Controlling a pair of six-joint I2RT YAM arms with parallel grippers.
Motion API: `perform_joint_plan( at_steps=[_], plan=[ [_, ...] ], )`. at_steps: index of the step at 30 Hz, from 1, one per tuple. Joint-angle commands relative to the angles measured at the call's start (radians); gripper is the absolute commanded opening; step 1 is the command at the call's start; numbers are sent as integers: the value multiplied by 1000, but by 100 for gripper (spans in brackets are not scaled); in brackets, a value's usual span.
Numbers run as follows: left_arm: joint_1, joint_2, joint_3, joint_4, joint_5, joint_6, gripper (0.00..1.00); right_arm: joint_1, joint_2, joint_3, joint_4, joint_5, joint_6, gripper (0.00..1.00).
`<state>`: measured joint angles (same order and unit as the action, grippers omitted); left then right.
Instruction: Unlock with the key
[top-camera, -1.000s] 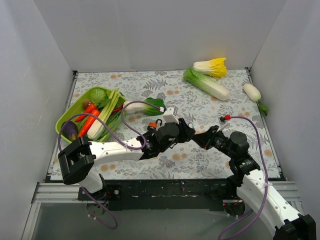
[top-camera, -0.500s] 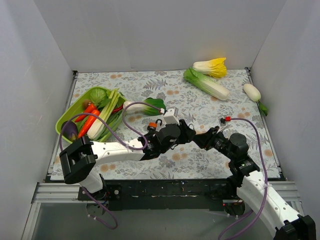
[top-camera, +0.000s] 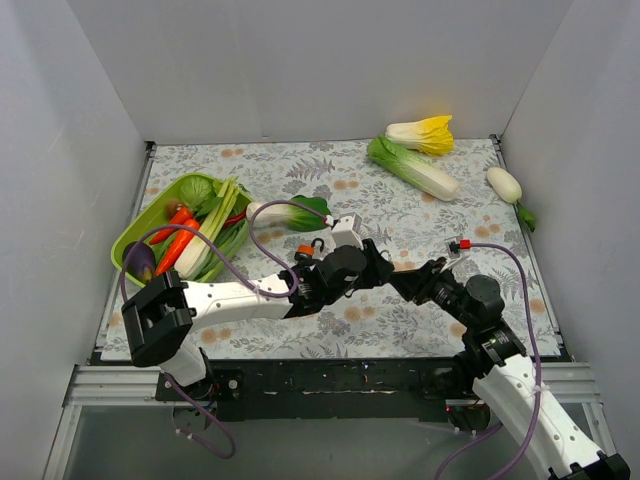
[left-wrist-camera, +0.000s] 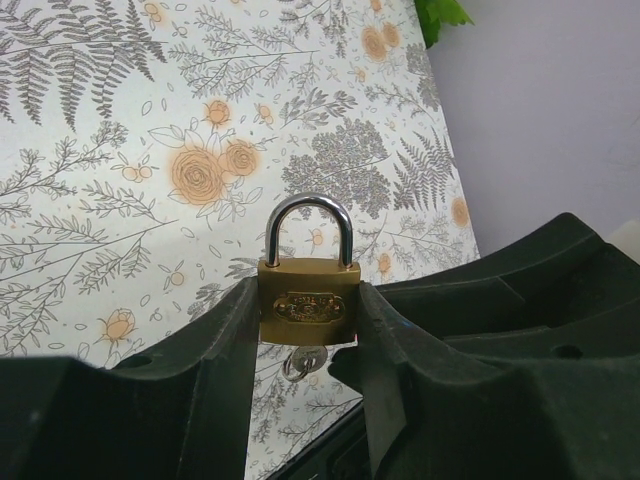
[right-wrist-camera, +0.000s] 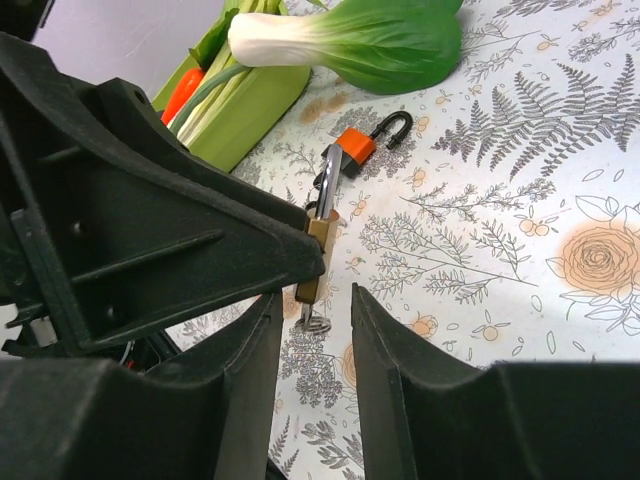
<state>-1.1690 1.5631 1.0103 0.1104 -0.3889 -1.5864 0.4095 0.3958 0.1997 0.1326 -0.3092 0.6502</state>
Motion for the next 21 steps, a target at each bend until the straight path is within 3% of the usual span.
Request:
perform_joint_plan(
  at_steps=[1, 11, 21],
  plan=[
    [20, -2, 45, -38, 4, 6, 0, -5, -51, -6, -77, 38, 23, 41],
    [45, 15, 62, -37, 22, 3, 0, -5, -63, -23, -91, -4, 42, 39],
    [46, 0, 31, -8, 47, -11, 0, -3, 55, -31, 128, -27, 63, 38]
  ],
)
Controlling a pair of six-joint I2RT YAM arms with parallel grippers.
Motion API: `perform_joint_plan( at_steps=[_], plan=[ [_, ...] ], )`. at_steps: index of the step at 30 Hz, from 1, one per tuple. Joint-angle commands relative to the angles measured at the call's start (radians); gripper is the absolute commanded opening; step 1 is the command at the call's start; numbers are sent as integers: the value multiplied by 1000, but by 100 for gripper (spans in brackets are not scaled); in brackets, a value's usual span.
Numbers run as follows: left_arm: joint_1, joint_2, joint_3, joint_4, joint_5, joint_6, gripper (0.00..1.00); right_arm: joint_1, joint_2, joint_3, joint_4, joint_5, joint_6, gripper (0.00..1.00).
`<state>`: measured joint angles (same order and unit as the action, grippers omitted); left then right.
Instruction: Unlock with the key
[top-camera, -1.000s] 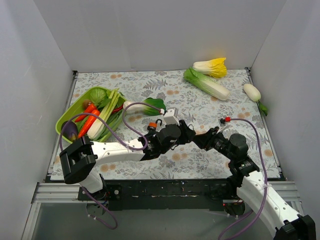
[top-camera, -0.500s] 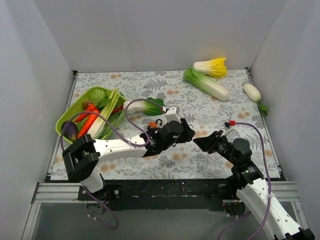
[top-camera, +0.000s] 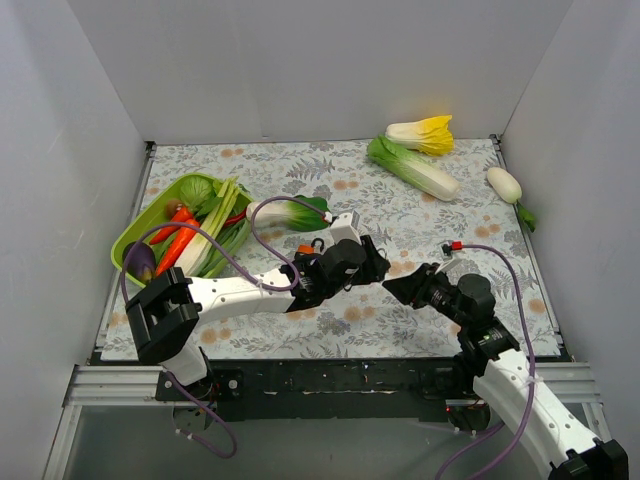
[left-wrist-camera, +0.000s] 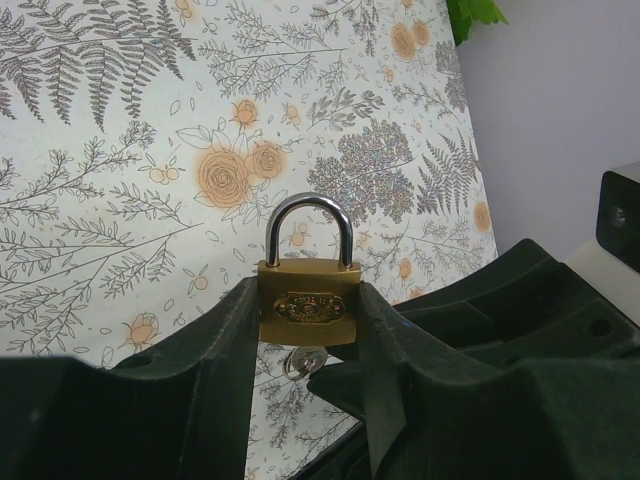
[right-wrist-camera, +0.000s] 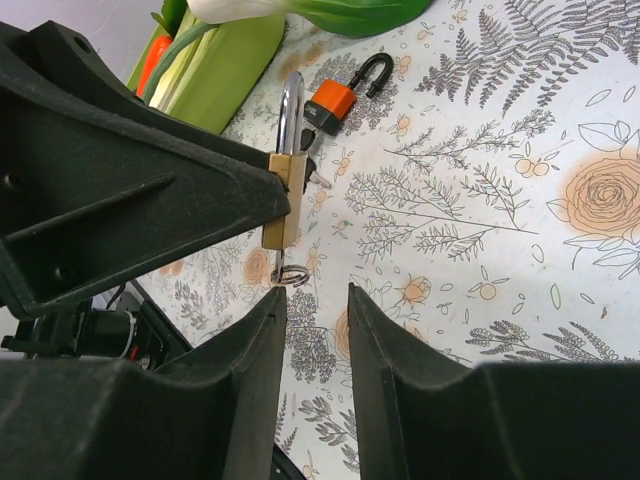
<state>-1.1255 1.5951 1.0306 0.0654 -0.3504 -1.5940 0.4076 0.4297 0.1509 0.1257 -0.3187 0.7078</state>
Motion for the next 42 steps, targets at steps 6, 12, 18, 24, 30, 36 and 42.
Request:
perform_joint_plan(
  at_steps=[6, 12, 18, 24, 30, 36, 42],
  plan=[
    [1, -27, 13, 43, 13, -7, 0, -3, 41, 39, 153, -33, 5, 36],
    [1, -29, 9, 42, 8, -4, 0, -1, 11, 33, 131, -25, 13, 34],
    [1, -32, -4, 60, 21, -11, 0, -1, 44, 30, 182, -19, 9, 34],
    [1, -40, -15, 71, 24, -14, 0, -1, 96, 42, 221, -10, -2, 29],
    [3, -49, -46, 109, 40, -18, 0, -3, 113, 36, 268, -14, 4, 21],
    [1, -69, -78, 161, 60, -11, 0, -3, 124, 3, 331, -31, 27, 12],
    [3, -96, -110, 247, 100, 12, 0, -1, 139, -8, 356, -37, 44, 1]
  ],
)
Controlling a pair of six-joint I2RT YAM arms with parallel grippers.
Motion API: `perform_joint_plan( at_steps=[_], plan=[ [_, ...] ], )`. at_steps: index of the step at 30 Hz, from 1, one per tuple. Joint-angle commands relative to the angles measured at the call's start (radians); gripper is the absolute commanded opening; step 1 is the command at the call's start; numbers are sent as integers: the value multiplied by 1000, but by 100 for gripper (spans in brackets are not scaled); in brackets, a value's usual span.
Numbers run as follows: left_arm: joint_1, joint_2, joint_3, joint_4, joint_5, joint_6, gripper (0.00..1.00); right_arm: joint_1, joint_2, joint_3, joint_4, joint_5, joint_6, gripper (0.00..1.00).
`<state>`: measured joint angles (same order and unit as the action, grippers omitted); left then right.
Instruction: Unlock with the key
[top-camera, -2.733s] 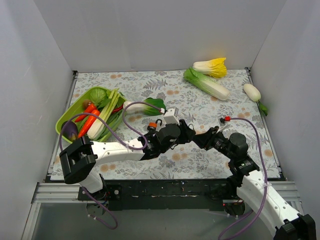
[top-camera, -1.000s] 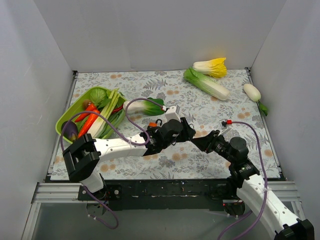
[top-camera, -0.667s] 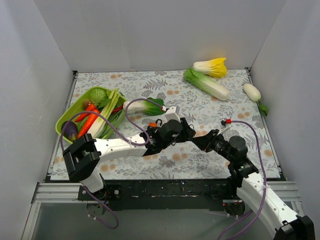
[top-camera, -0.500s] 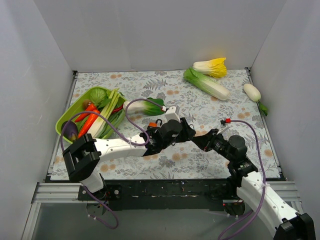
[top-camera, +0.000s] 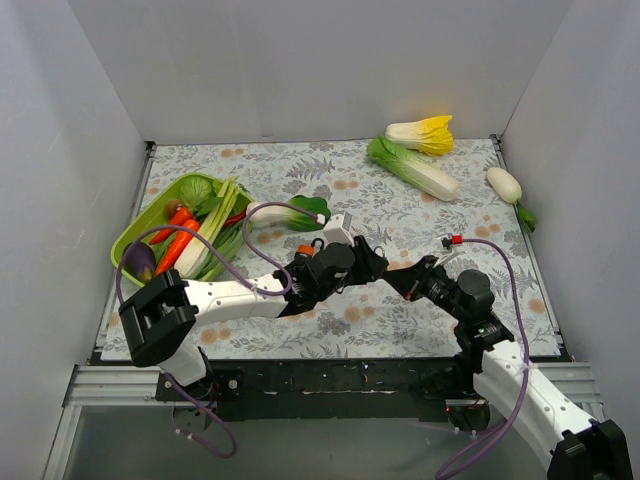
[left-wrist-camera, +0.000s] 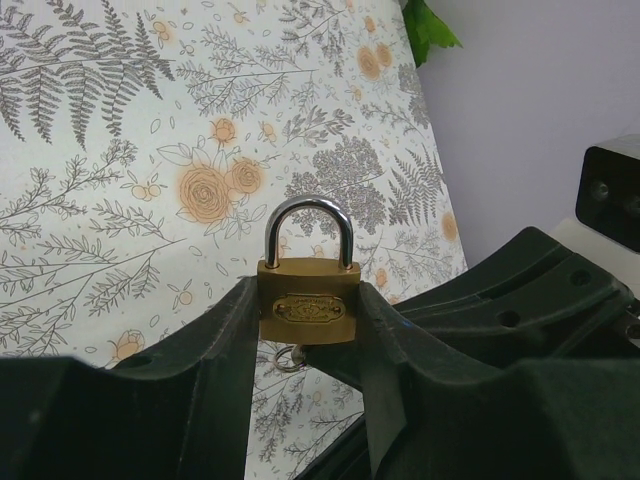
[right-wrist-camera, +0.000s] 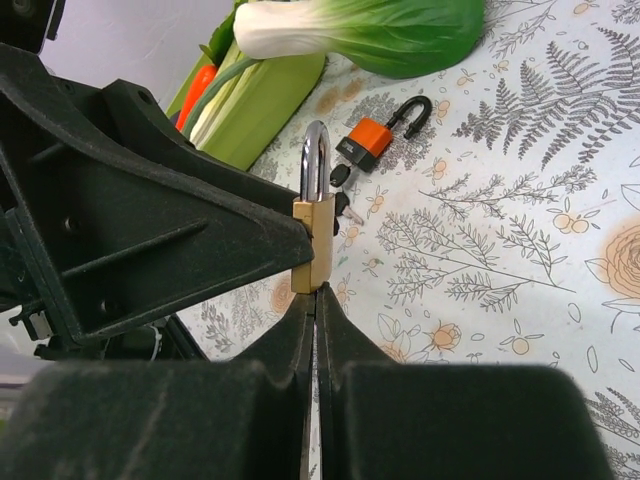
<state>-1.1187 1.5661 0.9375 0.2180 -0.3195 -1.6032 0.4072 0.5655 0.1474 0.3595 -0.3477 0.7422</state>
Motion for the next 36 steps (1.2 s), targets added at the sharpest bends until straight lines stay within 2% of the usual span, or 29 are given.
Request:
perform_joint_plan(
  at_steps=[1, 8, 15, 27, 36],
  plan=[
    [-6, -75, -32, 113, 79, 25, 0, -1, 7, -6, 130, -10, 17, 1],
    [-6, -129, -117, 294, 195, 77, 0, -2, 7, -9, 191, -54, 80, 1],
    [-4, -173, -190, 487, 384, 127, 0, -2, -6, 7, 248, -103, 154, 1],
    [-6, -215, -259, 658, 588, 112, 0, -2, -41, 14, 312, -112, 235, 1],
    [-13, -241, -276, 672, 669, 121, 0, -2, -47, 8, 338, -109, 258, 1]
  ],
)
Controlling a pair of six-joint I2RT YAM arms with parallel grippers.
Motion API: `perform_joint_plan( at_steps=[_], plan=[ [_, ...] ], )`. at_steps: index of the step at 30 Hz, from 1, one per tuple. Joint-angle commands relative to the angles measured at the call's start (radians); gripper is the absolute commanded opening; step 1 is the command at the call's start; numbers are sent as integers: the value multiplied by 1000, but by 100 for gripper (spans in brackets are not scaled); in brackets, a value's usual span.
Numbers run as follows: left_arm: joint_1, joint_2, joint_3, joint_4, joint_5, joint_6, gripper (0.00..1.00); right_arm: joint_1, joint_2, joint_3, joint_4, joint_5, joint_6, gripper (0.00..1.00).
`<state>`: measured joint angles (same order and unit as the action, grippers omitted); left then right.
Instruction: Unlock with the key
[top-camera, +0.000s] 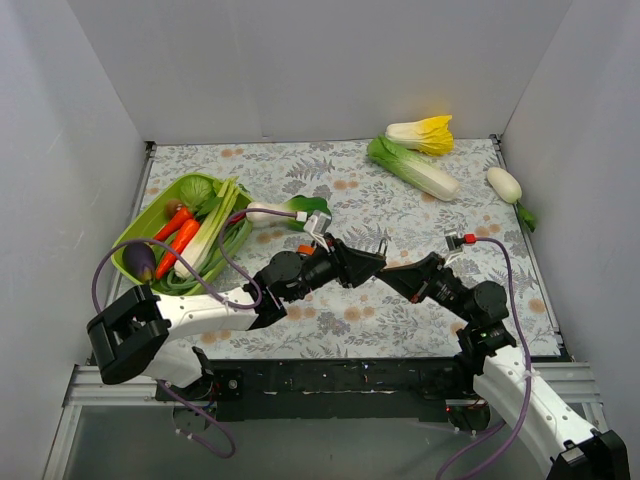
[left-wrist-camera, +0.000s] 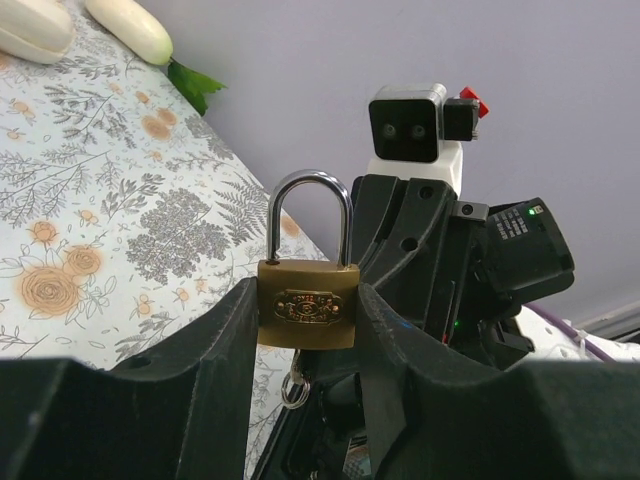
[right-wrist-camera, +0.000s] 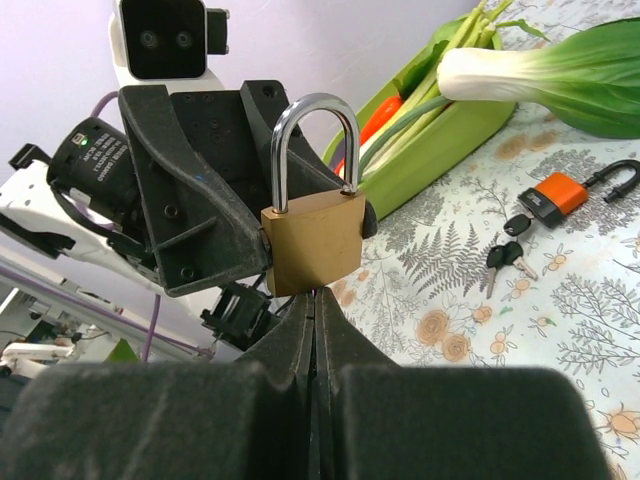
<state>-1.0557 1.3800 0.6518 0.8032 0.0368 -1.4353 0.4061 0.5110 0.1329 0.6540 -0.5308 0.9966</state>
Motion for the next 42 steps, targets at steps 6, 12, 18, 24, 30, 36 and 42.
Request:
perform_joint_plan(
  at_steps=[6, 12, 18, 24, 30, 36, 42],
  plan=[
    [-82, -61, 6, 65, 304, -39, 0, -3, 1, 16, 41, 80, 5, 1],
    [-81, -93, 48, -145, 109, -2, 0, -1, -51, 106, -179, 107, -145, 2],
    [-26, -157, 25, -194, 161, 24, 0, -1, -136, 226, -520, 143, -340, 52],
    [74, -183, 3, -252, 377, 62, 0, -3, -169, 322, -686, 129, -458, 64],
    [114, -222, 2, -331, 592, 121, 0, -1, -105, 456, -663, -43, -581, 65],
    [131, -249, 6, -325, 784, 107, 0, -3, 0, 481, -522, -346, -572, 65],
    [140, -208, 16, -277, 903, 58, 0, -1, 30, 461, -435, -491, -512, 65]
  ],
)
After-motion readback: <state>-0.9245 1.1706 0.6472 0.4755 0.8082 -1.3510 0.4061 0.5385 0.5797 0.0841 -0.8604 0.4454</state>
